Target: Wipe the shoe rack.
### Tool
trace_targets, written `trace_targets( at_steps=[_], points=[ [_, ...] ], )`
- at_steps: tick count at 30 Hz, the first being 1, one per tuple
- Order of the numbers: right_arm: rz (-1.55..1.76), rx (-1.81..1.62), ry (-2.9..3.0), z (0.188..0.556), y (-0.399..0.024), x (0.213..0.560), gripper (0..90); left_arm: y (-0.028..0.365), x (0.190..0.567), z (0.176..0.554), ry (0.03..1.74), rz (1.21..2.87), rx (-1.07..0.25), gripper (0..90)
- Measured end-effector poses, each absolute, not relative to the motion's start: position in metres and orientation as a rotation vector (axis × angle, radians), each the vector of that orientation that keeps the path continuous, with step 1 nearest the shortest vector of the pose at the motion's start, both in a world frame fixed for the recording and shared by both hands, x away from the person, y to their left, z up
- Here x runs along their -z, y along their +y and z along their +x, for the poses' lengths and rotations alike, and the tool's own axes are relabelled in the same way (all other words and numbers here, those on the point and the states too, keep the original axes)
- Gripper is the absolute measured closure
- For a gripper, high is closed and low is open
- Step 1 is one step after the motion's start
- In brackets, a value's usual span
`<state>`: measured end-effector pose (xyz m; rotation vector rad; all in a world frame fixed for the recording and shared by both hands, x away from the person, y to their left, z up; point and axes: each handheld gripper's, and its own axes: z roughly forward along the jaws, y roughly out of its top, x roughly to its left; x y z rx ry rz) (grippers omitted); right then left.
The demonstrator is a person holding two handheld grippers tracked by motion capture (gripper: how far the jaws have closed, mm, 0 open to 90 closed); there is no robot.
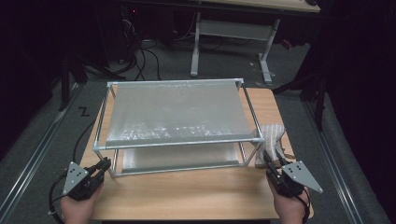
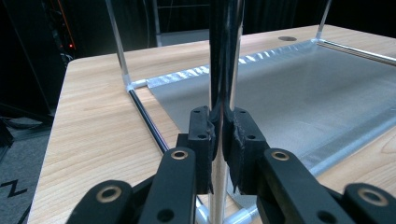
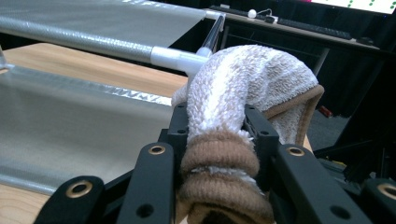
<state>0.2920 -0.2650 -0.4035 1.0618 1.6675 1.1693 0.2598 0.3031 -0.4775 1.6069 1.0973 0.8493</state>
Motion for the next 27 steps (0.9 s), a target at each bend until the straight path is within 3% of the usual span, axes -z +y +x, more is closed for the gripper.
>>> trace_targets(
  at_steps=[27],
  points=[
    [1.172, -0.932, 2.028, 0.318, -0.254, 0.481, 69.3, 0.303, 0.477, 0.26, 1.098, 1.609, -0.848, 80.3]
  ],
)
